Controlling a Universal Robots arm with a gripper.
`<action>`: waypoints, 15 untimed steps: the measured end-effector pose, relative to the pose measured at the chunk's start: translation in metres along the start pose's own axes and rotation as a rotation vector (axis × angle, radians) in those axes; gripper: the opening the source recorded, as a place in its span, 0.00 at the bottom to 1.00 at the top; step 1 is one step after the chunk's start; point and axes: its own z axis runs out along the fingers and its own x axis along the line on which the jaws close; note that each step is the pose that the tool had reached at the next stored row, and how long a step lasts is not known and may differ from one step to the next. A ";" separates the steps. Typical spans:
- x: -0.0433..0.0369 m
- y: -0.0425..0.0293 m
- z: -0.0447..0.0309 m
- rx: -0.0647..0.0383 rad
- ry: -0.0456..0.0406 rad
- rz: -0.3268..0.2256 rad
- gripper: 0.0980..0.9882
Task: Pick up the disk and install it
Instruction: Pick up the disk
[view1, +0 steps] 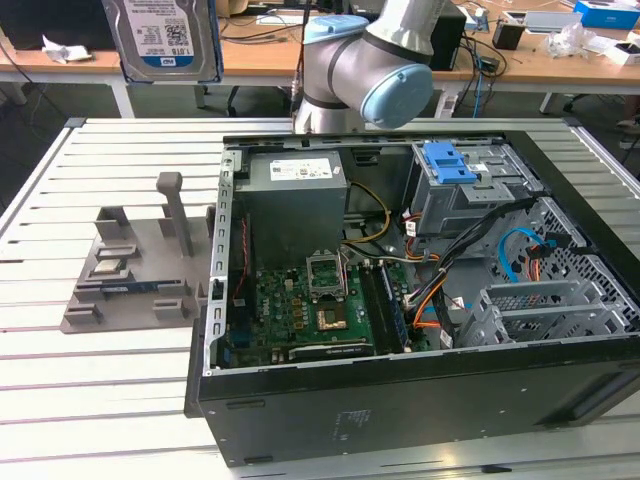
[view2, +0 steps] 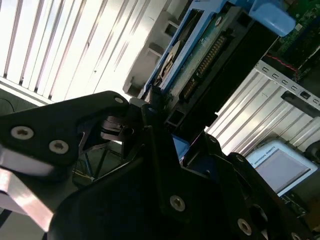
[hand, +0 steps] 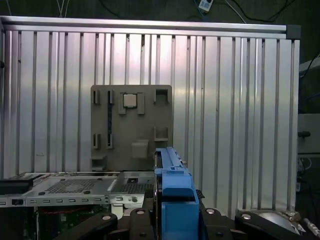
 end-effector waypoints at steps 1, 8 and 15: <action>0.0005 -0.0198 -0.0002 0.000 -0.0001 0.000 0.30; 0.0010 -0.0423 -0.0005 0.000 0.0000 0.000 0.30; 0.0014 -0.0598 -0.0007 0.000 -0.0001 0.000 0.30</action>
